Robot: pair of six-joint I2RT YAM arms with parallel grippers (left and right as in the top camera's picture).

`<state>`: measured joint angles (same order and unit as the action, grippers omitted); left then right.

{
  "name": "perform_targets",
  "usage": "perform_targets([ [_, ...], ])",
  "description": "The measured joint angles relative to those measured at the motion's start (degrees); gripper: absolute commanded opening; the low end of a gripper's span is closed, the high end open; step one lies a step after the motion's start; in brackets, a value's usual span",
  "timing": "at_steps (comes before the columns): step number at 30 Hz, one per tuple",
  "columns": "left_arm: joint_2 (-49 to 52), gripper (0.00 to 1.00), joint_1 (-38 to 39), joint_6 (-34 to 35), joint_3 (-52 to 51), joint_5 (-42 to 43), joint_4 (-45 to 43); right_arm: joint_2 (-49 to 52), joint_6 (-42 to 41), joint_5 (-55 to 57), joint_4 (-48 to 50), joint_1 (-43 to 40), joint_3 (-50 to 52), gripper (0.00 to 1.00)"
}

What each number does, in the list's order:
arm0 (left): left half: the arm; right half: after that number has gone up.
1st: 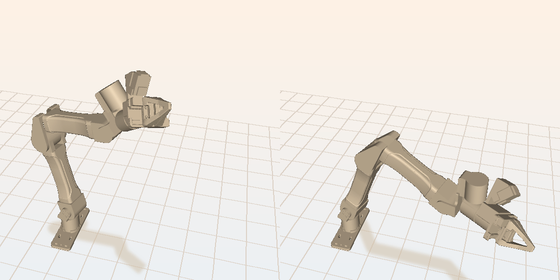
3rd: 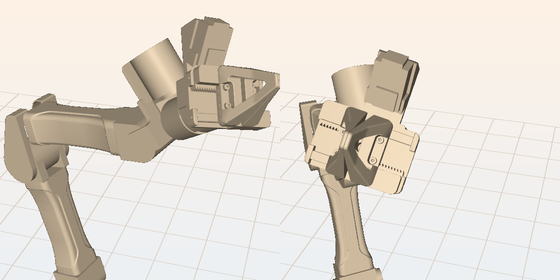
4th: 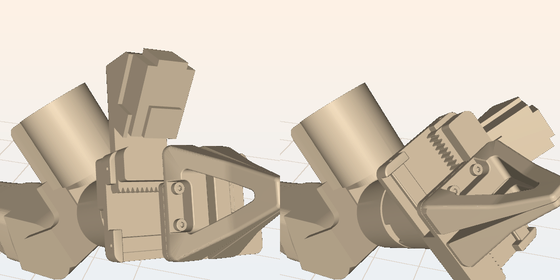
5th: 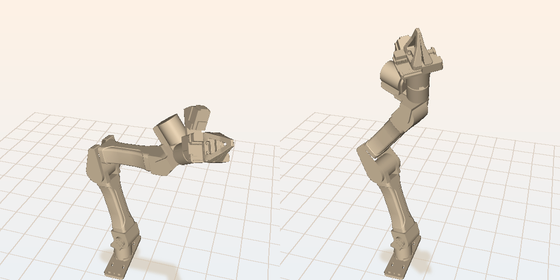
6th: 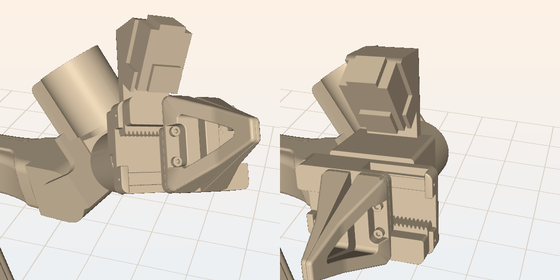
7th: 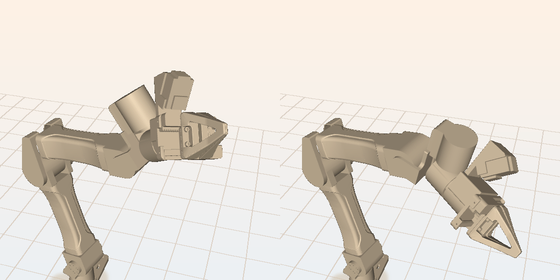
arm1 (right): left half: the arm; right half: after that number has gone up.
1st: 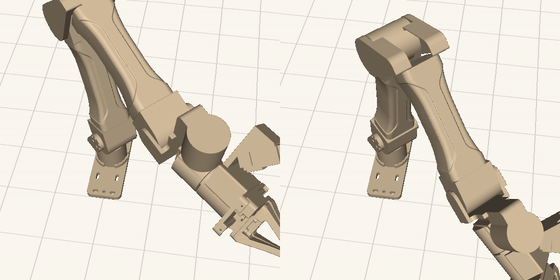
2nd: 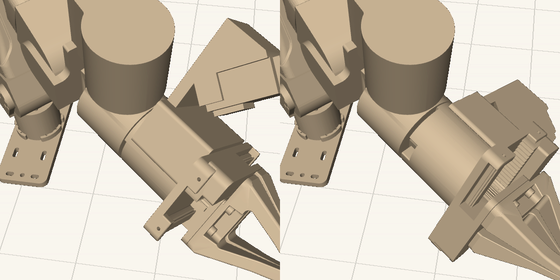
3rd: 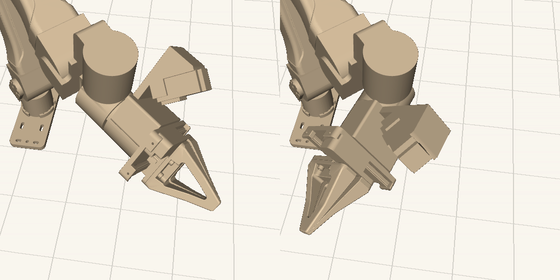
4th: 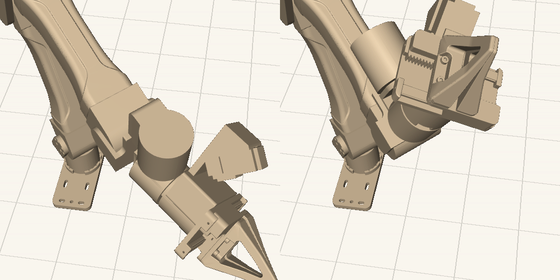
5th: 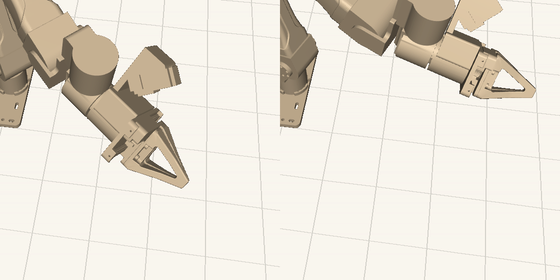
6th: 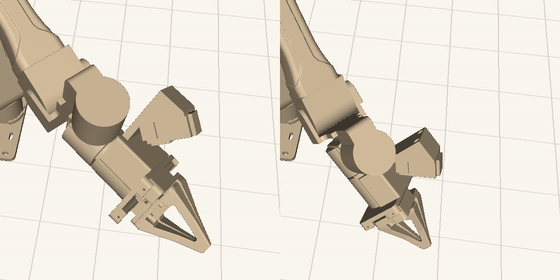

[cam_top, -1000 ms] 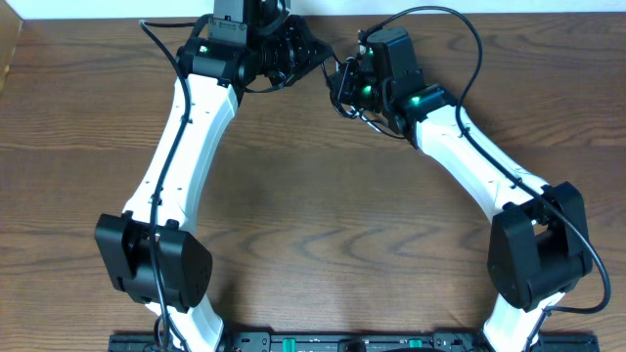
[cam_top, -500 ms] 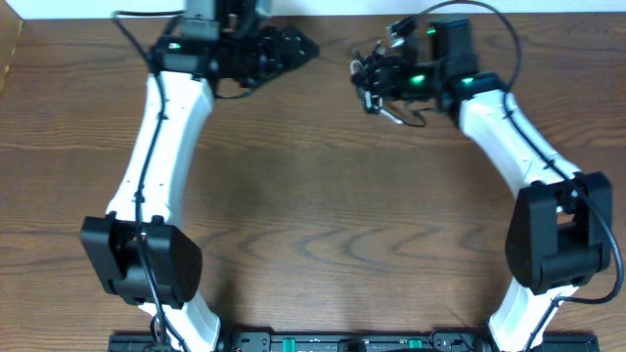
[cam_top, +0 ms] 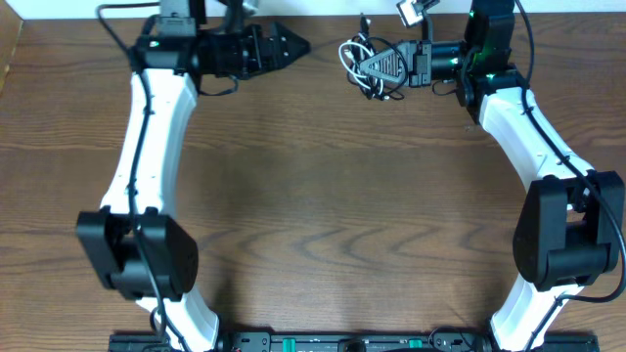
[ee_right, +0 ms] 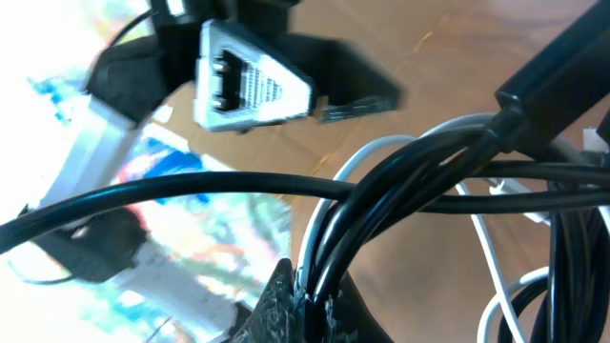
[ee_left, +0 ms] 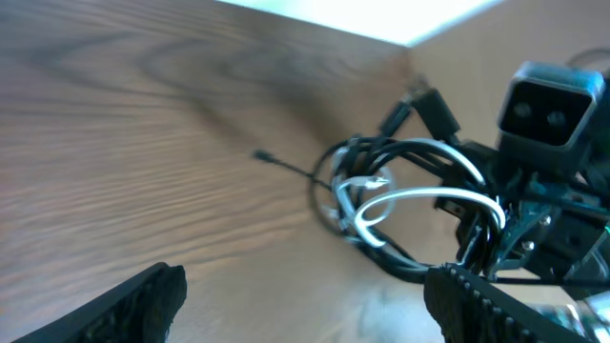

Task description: Untangle cables

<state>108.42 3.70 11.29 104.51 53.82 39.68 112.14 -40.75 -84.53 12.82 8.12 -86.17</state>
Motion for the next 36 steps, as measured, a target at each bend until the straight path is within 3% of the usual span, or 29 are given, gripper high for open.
perform_targets([
  [8,9.0,0.72,3.2,-2.1,0.0,7.1,-3.9,0.0,-3.7,-3.0,0.8,0.5,0.0,0.01],
  [15,11.5,0.72,6.6,-2.3,0.0,8.0,-7.5,0.0,-4.0,-3.1,0.8,0.5,0.0,0.01],
  [23,11.5,0.61,9.5,2.9,0.0,7.9,-14.3,0.0,-4.0,-3.1,0.9,0.5,0.0,0.01],
  [28,11.5,0.40,11.7,8.9,0.0,2.7,-15.2,0.0,-4.5,-2.6,0.9,0.5,0.0,0.01],
  [30,11.5,0.15,12.7,10.6,0.0,0.8,-15.4,0.0,-5.0,-2.4,0.9,0.5,0.0,0.01],
  [31,11.5,0.08,13.2,11.0,0.0,0.2,-15.3,0.0,-5.2,-2.2,0.9,0.5,0.0,0.01],
  [36,11.5,0.07,13.4,12.4,0.0,-0.7,-15.6,0.0,-6.6,-0.3,0.7,0.1,0.0,0.01],
])
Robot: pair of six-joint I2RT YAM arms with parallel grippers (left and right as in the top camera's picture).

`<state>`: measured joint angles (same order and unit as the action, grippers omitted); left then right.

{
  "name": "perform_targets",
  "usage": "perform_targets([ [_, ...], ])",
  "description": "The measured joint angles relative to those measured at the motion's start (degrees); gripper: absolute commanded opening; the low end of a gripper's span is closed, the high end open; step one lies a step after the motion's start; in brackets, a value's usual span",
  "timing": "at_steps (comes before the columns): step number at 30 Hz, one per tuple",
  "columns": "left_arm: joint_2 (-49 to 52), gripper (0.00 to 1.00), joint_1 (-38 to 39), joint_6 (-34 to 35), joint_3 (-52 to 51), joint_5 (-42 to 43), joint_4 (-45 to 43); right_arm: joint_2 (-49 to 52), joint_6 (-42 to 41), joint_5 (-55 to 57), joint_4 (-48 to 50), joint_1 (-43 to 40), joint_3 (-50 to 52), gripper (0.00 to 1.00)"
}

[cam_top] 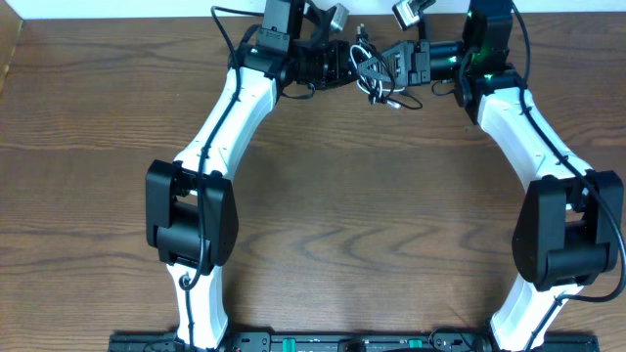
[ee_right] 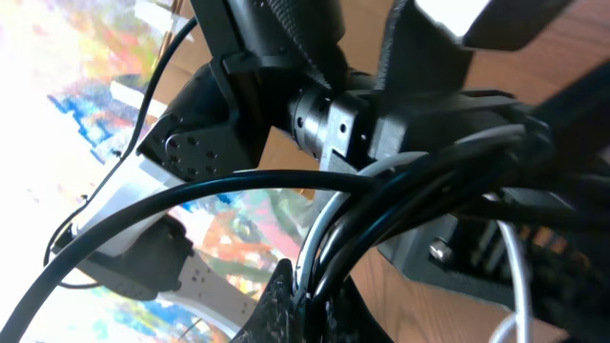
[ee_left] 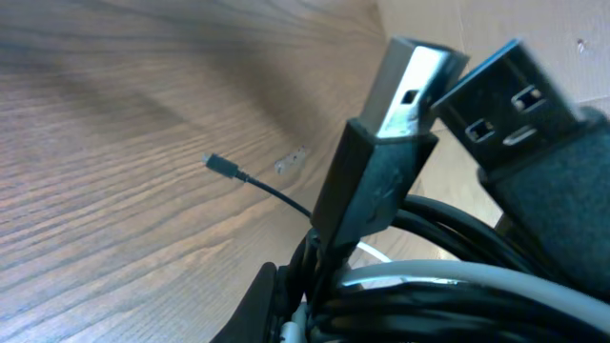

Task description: Untangle cables

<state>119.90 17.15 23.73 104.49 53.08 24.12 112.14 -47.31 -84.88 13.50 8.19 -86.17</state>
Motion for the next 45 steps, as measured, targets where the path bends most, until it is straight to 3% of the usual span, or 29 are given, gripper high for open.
perform_targets([
  [5,0.0,0.07,-2.5,0.7,0.0,1.2,0.9,0.0,-0.1,3.3,-3.5,-1.4,0.0,0.01],
  [10,0.0,0.07,-5.9,0.5,0.0,2.6,7.8,0.0,5.0,11.3,-19.5,-4.1,-0.2,0.01],
  [14,-0.3,0.07,-9.4,-1.7,0.0,2.0,12.3,0.0,10.6,25.4,-35.7,-7.1,-0.1,0.01],
  [19,-2.7,0.07,-11.4,-4.3,0.0,3.1,12.7,0.0,15.4,46.2,-45.0,-6.8,0.1,0.01],
  [24,-5.1,0.07,-10.4,-6.1,0.0,3.7,12.9,0.0,21.2,52.4,-45.5,-4.6,0.1,0.05],
  [32,-5.2,0.07,-10.3,-6.4,0.0,-6.9,15.8,-6.0,31.2,51.9,-48.0,1.1,0.1,0.36],
  [39,-5.2,0.07,-10.3,-5.5,0.0,-13.2,18.0,-16.5,34.9,52.7,-45.5,10.6,0.0,0.33],
  [45,-5.2,0.08,-9.8,-3.3,0.0,-16.5,21.0,-17.1,33.9,56.3,-41.9,15.5,-0.1,0.33],
])
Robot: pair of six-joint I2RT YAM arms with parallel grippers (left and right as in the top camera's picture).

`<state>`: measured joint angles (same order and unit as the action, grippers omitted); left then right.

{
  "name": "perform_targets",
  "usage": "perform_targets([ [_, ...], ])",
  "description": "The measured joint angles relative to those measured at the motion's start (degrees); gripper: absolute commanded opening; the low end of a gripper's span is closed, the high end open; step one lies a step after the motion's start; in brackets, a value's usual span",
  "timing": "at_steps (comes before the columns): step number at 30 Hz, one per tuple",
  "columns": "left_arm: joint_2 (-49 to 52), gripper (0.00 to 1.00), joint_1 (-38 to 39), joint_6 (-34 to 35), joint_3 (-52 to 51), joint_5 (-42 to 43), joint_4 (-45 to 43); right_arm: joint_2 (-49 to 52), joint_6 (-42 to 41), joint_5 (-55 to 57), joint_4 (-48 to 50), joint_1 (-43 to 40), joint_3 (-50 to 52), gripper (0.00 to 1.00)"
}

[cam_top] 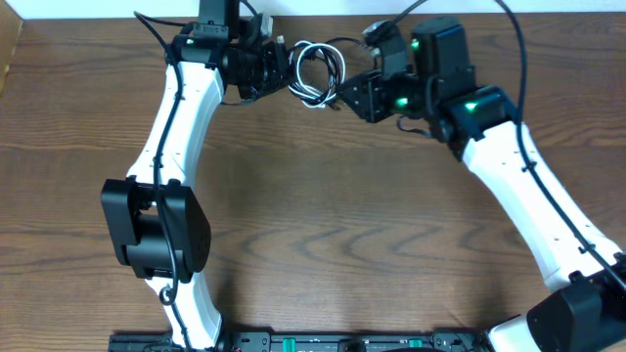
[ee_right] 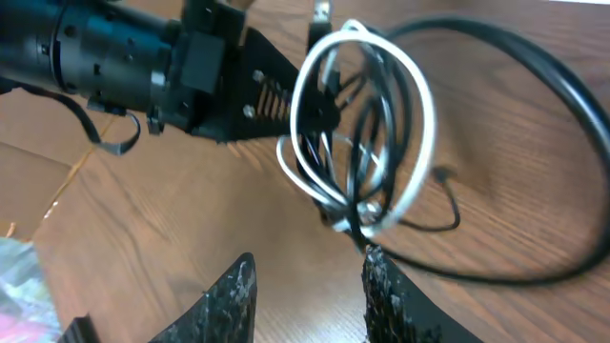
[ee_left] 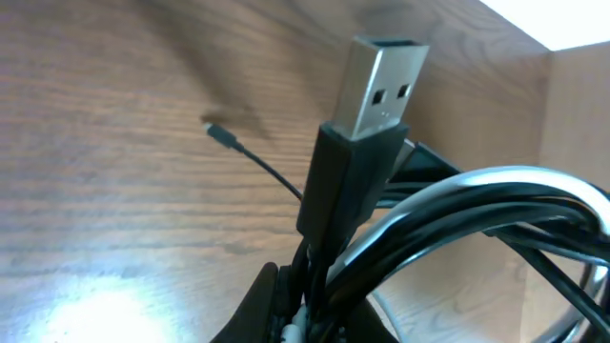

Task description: Untangle cables

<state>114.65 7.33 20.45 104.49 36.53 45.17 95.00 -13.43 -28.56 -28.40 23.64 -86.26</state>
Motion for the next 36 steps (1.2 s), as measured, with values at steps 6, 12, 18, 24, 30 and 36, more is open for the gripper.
perform_targets([
  [6,0.0,0.07,2.3,1.0,0.0,-1.0,2.1,0.1,-1.5,2.6,1.2,3.0,0.0,0.37],
  [12,0.0,0.07,3.6,4.2,0.0,-0.5,2.6,0.3,-2.0,5.6,1.2,3.4,0.0,0.40],
  [18,0.0,0.07,3.6,5.7,0.0,6.2,2.6,3.4,-2.0,9.0,0.7,3.3,0.0,0.42],
  [24,0.0,0.07,3.6,4.1,0.0,12.5,4.5,7.3,-1.4,9.7,-0.5,1.9,0.0,0.39],
  [30,0.0,0.07,3.7,0.9,0.0,14.9,5.6,8.1,-1.2,6.0,-0.5,-2.6,0.0,0.25],
  [36,0.0,0.07,3.6,-0.9,0.0,20.0,4.9,9.1,2.4,-5.7,1.6,-7.3,0.0,0.03],
])
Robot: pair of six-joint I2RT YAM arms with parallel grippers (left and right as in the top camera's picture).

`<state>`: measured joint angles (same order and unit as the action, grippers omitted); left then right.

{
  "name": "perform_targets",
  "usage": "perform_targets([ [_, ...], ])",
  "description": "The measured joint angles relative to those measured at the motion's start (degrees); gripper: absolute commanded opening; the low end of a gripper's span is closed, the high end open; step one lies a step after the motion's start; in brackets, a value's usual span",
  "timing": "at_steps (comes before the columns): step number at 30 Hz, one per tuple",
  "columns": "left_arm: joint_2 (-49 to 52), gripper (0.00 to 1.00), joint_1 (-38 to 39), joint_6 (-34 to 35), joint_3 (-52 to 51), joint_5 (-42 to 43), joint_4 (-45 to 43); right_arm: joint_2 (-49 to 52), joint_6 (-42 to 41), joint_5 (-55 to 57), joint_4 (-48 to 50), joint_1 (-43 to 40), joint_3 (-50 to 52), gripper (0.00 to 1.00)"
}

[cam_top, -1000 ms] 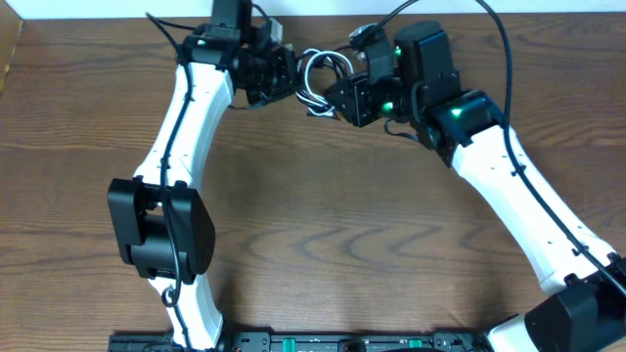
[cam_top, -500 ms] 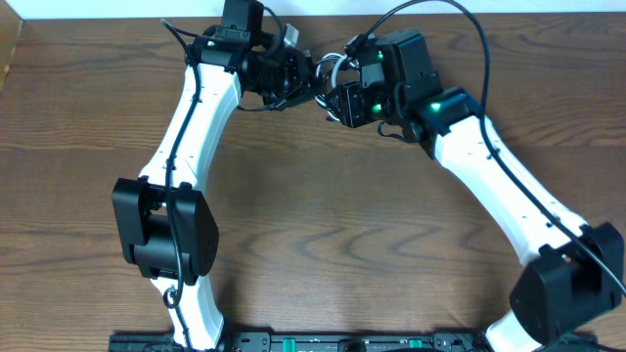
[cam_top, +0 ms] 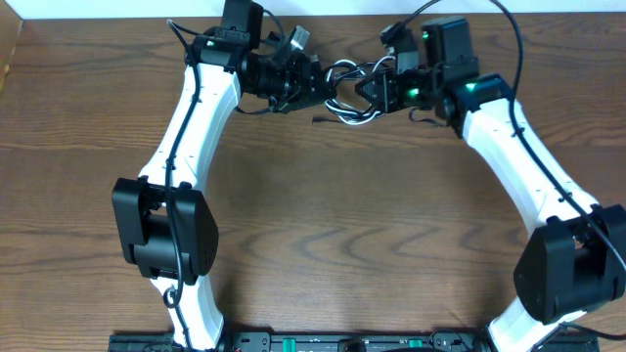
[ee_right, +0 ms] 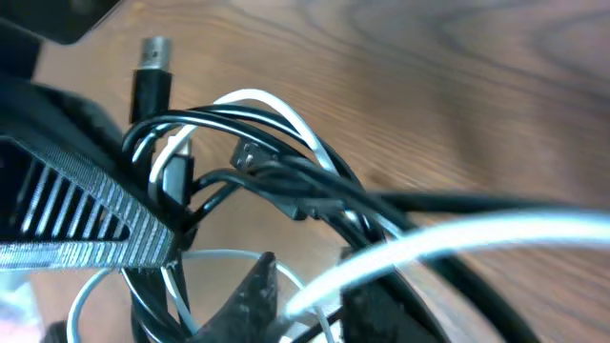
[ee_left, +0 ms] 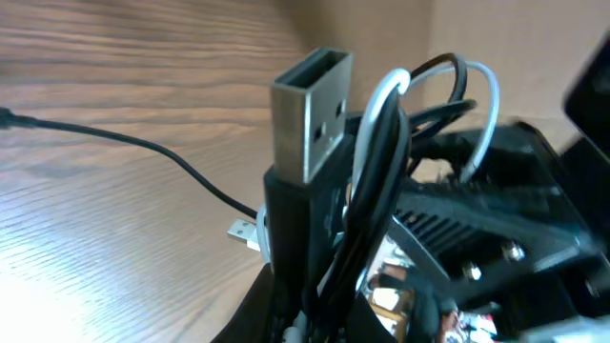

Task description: Untangle cables

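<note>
A tangled bundle of black and white cables [cam_top: 344, 90] hangs between the two grippers near the table's back edge. My left gripper [cam_top: 315, 82] is shut on the bundle [ee_left: 381, 162], with a black USB plug [ee_left: 310, 114] sticking up above the jaws [ee_left: 310, 312]. The right gripper [cam_top: 374, 94] meets the bundle from the right. In the right wrist view its fingers [ee_right: 255, 291] stand apart with a white cable [ee_right: 429, 248] running between them. A thin black lead [ee_left: 143, 145] trails from the bundle onto the wood.
The brown wooden table [cam_top: 313, 225] spreads toward the front. Its back edge meets a white wall just behind the grippers. Both white arms reach up from the front edge along the left and right sides.
The right gripper was open and apart from the bundle, to its right. Now it is at the bundle with a white cable between its fingers. The left gripper and bundle have shifted right.
At first the right gripper held the bundle at the back while the left stood open to the left. Then both were shut on it. Then only the left held it, further left, with the right open. Now the right is back at the bundle.
</note>
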<state>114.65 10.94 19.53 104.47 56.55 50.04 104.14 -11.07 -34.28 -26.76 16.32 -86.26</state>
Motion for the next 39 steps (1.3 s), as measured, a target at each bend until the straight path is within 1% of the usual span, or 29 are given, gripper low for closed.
perform_targets([
  [1,0.0,0.07,0.0,-0.1,0.0,0.6,-0.2,0.3,1.0,-2.2,0.2,-0.5,0.0,0.01],
  [6,0.0,0.07,-0.1,-1.0,0.0,1.9,-0.3,1.7,3.3,-12.2,1.0,-2.3,0.0,0.01],
  [10,0.0,0.07,-0.7,-1.6,0.0,-0.8,-0.5,2.0,3.1,-25.6,8.3,-4.8,0.1,0.01],
  [13,0.0,0.07,-1.5,-1.7,0.0,-3.6,-0.5,2.0,-0.5,-34.8,15.4,-7.4,0.1,0.01],
  [14,0.0,0.07,-1.8,-1.8,0.0,-4.2,-0.5,2.0,-3.3,-38.3,19.6,-8.7,0.1,0.01],
  [19,0.0,0.07,-2.3,-1.8,0.0,-5.3,-0.5,2.1,-13.5,-47.6,31.1,-12.3,0.2,0.01],
  [22,0.0,0.07,-2.3,-1.8,0.0,-6.3,-0.3,2.1,-19.4,-50.3,35.3,-13.2,0.2,0.01],
  [24,0.0,0.07,-2.3,-1.8,0.0,-6.7,-0.3,2.1,-21.8,-51.3,35.8,-13.2,0.2,0.01],
  [30,0.0,0.07,-2.3,-1.8,0.0,-9.2,-0.1,2.1,-25.7,-51.7,36.8,-12.8,0.2,0.01],
  [34,0.0,0.08,-2.3,-1.8,0.0,-15.4,1.3,2.0,-31.6,-52.3,45.2,-14.5,0.1,0.01],
  [37,0.0,0.07,-2.6,-1.8,0.0,-19.0,1.9,1.4,-35.2,-52.3,48.2,-17.4,0.1,0.01],
  [39,0.0,0.08,-2.6,-1.8,0.0,-20.6,2.1,0.7,-36.8,-52.0,48.5,-19.4,0.1,0.01],
])
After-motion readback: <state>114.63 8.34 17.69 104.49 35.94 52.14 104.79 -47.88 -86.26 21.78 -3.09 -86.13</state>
